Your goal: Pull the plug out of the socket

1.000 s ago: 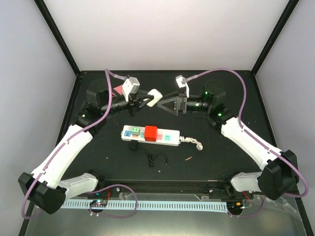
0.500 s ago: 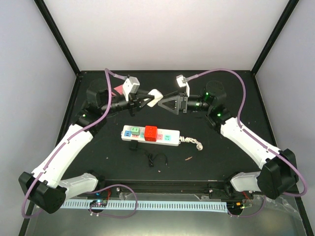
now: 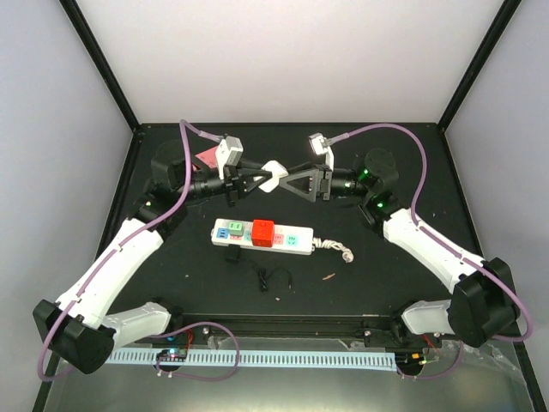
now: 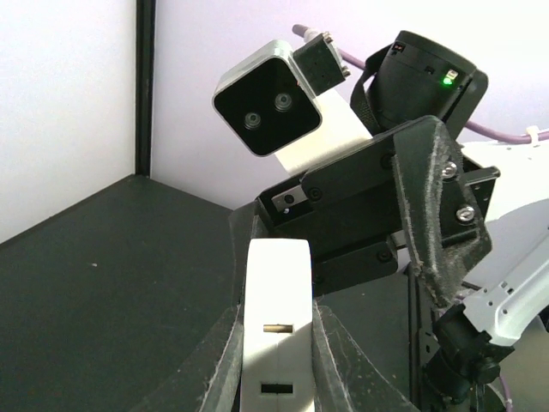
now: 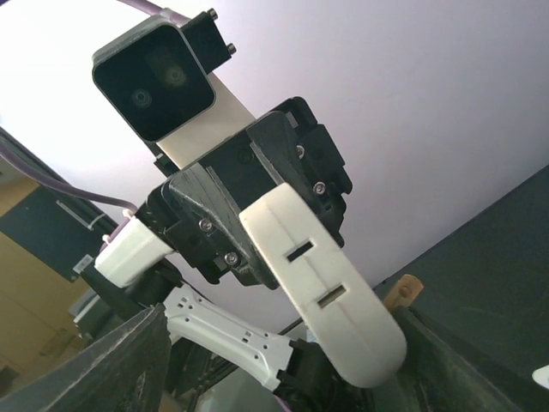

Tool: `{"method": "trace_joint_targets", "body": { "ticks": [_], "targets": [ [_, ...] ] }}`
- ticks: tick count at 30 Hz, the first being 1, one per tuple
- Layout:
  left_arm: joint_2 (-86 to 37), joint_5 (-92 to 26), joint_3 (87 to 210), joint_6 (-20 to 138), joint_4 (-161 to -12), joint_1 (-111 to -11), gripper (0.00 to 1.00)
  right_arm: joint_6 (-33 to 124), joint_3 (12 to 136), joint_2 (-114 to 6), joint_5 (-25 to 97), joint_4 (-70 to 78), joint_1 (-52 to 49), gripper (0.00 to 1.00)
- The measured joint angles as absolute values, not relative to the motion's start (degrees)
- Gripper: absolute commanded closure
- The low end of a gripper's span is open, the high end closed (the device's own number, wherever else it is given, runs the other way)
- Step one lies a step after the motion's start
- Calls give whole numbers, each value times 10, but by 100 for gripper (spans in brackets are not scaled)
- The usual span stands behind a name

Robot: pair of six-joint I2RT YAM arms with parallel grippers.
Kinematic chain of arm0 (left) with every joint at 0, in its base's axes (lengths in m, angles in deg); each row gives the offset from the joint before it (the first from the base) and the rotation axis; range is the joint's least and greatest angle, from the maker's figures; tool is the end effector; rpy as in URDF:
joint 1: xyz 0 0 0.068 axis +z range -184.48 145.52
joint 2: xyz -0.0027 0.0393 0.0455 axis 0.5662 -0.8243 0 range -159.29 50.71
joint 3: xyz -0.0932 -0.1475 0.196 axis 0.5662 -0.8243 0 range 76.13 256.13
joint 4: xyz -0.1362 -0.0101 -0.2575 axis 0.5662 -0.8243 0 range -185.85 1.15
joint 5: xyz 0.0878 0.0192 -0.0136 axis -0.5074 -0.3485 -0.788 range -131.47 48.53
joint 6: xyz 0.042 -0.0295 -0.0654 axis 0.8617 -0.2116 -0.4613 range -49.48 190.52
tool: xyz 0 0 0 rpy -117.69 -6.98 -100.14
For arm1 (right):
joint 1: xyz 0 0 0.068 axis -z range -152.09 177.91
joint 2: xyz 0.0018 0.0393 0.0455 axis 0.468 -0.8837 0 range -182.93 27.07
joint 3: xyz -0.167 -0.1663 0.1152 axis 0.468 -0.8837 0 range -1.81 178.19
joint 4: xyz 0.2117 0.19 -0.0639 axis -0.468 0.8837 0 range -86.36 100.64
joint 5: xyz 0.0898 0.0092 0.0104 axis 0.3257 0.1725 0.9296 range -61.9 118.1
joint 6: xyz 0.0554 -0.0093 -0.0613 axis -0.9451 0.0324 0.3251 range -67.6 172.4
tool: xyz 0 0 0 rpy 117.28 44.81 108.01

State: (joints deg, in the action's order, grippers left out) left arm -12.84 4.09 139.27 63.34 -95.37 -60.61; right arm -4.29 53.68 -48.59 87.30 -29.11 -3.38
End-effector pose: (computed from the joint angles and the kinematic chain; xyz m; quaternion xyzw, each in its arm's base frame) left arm 0.2540 -0.1823 0.3832 0.3668 0.6385 -0.4529 0.5026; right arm 0.2635 0.2331 0.3437 -0.2565 0.6152 0.6934 0.2736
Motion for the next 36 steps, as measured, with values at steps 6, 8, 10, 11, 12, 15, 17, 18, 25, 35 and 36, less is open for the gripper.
{"method": "trace_joint_targets", "body": {
  "ticks": [6, 8, 10, 11, 12, 15, 17, 18, 25, 35, 36],
  "targets": [
    [-124, 61, 1389, 617, -934, -609, 98, -63, 529, -486, 884, -337, -35, 40],
    [-123, 66, 1389, 613, -930, -609, 99, -68, 528, -486, 887, -348, -36, 42],
    [-123, 68, 1388, 610, -925, -611, 99, -72, 528, -486, 890, -360, -37, 43],
    [-123, 69, 1387, 608, -922, -612, 98, -76, 527, -486, 891, -369, -38, 43],
    [-123, 71, 1385, 606, -919, -612, 98, -79, 527, -486, 892, -377, -39, 44],
    [-122, 82, 1379, 598, -907, -614, 98, -84, 527, -486, 896, -386, -43, 44],
    [-122, 94, 1374, 592, -899, -614, 99, -86, 527, -486, 897, -387, -47, 44],
    [-122, 96, 1373, 591, -898, -615, 99, -86, 527, -486, 897, -388, -51, 44],
    [-123, 114, 1372, 589, -903, -620, 98, -63, 529, -486, 900, -379, -68, 37],
    [-129, 101, 1396, 587, -948, -595, 98, 67, 565, -482, 877, -221, -65, 31],
    [-129, 99, 1396, 587, -949, -593, 98, 74, 566, -482, 875, -211, -65, 31]
  ]
}}
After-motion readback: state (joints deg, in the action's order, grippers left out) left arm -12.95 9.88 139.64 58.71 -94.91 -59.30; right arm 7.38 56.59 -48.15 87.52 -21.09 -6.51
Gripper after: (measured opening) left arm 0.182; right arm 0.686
